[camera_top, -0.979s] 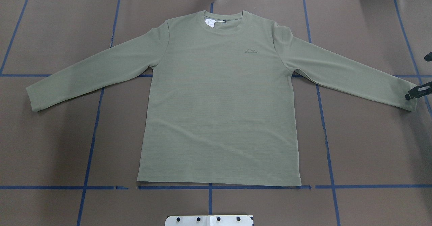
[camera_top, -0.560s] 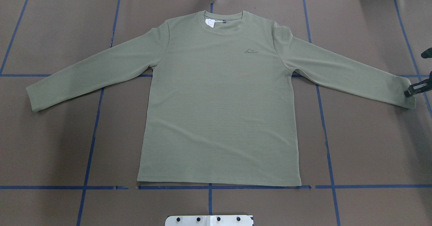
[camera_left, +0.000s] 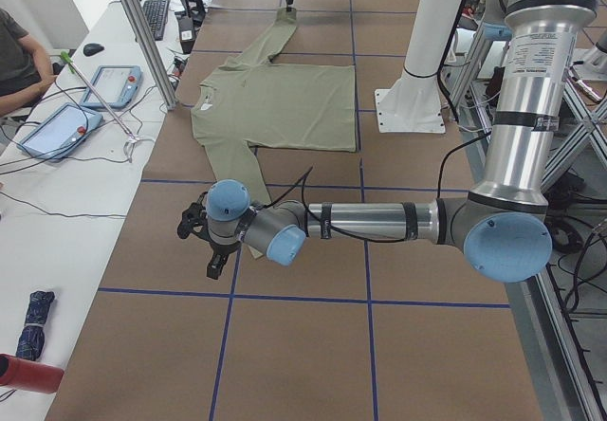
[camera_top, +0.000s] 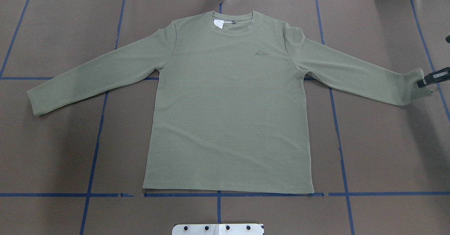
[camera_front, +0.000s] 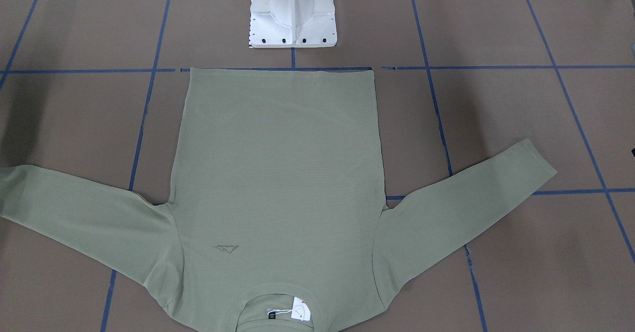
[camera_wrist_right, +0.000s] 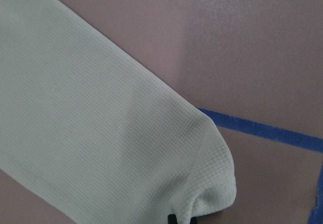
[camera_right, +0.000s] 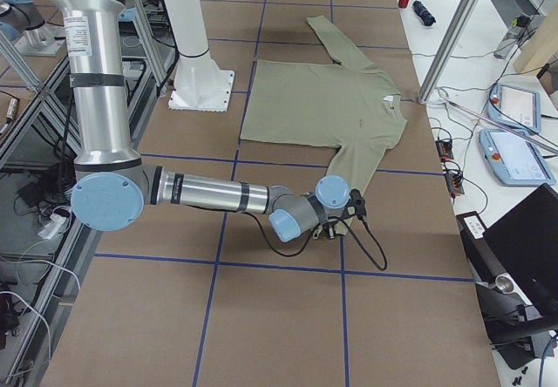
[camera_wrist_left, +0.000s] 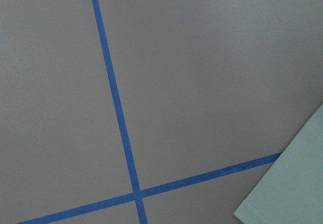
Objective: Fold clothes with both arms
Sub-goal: 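Lower the right gripper to the cuff of the sleeve nearest it and grasp, then carry the sleeve with the right gripper across the shirt toward the other sleeve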
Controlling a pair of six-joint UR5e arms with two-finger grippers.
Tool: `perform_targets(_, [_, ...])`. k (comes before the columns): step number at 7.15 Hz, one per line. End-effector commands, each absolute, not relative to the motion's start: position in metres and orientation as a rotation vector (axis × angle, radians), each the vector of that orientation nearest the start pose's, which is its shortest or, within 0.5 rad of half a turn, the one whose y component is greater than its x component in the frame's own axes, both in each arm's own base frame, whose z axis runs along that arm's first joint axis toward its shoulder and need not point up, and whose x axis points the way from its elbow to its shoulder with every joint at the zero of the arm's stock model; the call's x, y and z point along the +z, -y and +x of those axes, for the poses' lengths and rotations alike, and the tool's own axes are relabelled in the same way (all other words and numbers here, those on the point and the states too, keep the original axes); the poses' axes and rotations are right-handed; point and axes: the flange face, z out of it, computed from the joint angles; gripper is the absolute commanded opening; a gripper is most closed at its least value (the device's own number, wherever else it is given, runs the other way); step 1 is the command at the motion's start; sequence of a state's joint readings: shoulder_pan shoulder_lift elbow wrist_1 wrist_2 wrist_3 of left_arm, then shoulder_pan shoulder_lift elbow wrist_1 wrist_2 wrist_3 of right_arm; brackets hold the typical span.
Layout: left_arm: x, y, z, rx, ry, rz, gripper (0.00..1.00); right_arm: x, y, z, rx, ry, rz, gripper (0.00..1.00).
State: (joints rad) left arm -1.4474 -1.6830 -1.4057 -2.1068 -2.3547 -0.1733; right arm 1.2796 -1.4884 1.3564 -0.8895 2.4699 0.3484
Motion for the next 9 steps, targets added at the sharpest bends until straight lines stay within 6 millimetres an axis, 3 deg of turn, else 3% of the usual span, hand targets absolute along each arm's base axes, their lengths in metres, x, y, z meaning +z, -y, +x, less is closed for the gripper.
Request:
perform_targets(1, [0.621, 0.565, 0.006, 0.144, -0.828, 0.340, 1.00, 0.546, 0.579, -0.119, -0.137, 1.103, 0.231, 0.00])
perform_targets(2, [0.620, 0.565, 0.006, 0.144, -0.827, 0.342, 1.00, 0.489, 0.604, -0.139, -0.097, 1.154, 0.227, 0.00])
perform_targets(3, [0.620, 0.565, 0.006, 0.143, -0.828, 0.341, 1.00, 0.431, 0.620, -0.181, -0.135, 1.197, 0.231, 0.00])
perform_targets(5, [0.621, 0.566, 0.006, 0.142, -0.828, 0.339, 1.00, 0.322, 0.634, -0.283, -0.171, 1.233, 0.230, 0.00])
perform_targets(6, [0.624, 0.565, 0.006, 0.141, -0.826, 0.334, 1.00, 0.261, 0.640, -0.315, -0.186, 1.234, 0.247, 0.00])
perform_targets(8, [0.627, 0.565, 0.006, 0.139, -0.826, 0.330, 1.00, 0.144, 0.632, -0.365, -0.248, 1.266, 0.326, 0.00])
perform_targets(9, [0.628, 0.565, 0.006, 0.140, -0.824, 0.329, 1.00, 0.098, 0.606, -0.422, -0.238, 1.248, 0.340, 0.00])
